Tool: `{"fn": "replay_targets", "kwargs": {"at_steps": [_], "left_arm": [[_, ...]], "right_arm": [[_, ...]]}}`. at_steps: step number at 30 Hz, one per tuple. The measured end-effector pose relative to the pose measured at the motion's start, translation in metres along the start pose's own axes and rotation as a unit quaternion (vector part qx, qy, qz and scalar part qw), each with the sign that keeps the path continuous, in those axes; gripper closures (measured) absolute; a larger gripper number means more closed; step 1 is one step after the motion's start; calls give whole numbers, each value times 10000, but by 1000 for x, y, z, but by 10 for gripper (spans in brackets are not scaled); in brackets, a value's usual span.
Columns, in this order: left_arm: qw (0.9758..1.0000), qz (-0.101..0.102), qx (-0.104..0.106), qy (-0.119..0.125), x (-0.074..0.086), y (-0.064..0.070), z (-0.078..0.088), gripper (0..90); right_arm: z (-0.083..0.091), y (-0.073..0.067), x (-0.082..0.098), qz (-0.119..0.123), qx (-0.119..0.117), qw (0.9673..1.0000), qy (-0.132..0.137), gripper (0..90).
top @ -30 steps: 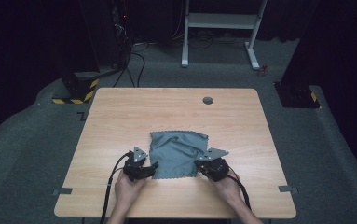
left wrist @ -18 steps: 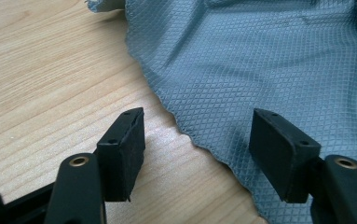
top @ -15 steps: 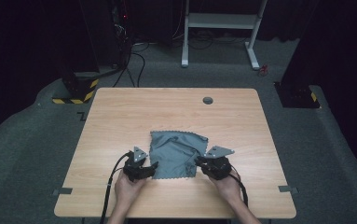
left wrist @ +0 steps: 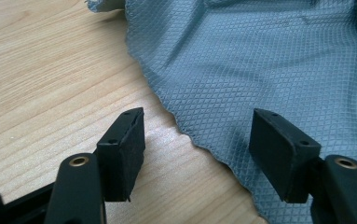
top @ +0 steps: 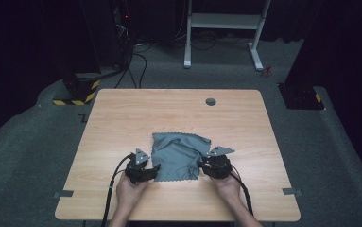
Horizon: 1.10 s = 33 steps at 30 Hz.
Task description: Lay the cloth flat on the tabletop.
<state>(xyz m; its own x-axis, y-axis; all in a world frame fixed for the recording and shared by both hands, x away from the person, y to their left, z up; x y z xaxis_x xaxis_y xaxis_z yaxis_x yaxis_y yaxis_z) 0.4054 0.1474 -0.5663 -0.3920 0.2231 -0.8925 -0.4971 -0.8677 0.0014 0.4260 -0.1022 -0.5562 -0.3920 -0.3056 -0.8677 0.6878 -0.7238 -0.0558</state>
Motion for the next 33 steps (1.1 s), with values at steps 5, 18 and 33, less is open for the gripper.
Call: {"fn": "replay_targets", "kwargs": {"at_steps": [5,18,33], "left_arm": [[10000,-3,2,-2,0,0,0,361],[10000,-6,2,2,0,0,0,359],[10000,-18,4,-1,0,0,0,357]], "right_arm": [[-2,1,3,237,71,9996,-137,848],[28,24,-3,341,296,9990,-65,886],[45,20,4,193,178,9996,69,797]]}}
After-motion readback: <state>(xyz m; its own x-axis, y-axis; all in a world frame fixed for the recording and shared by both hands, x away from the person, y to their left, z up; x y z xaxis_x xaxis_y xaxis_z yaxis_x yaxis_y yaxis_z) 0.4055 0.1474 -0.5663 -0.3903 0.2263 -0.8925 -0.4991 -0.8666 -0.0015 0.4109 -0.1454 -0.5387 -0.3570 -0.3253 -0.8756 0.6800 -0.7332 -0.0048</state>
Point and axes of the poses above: each handheld gripper's, and its own axes: z roughly backward along the jaws, x roughly out of its underside, y roughly to its right, the point moved 6 cm from there along -z, roughly forward along the jaws, and after that the axes turned 14 degrees about y, right-handed, at the moved point
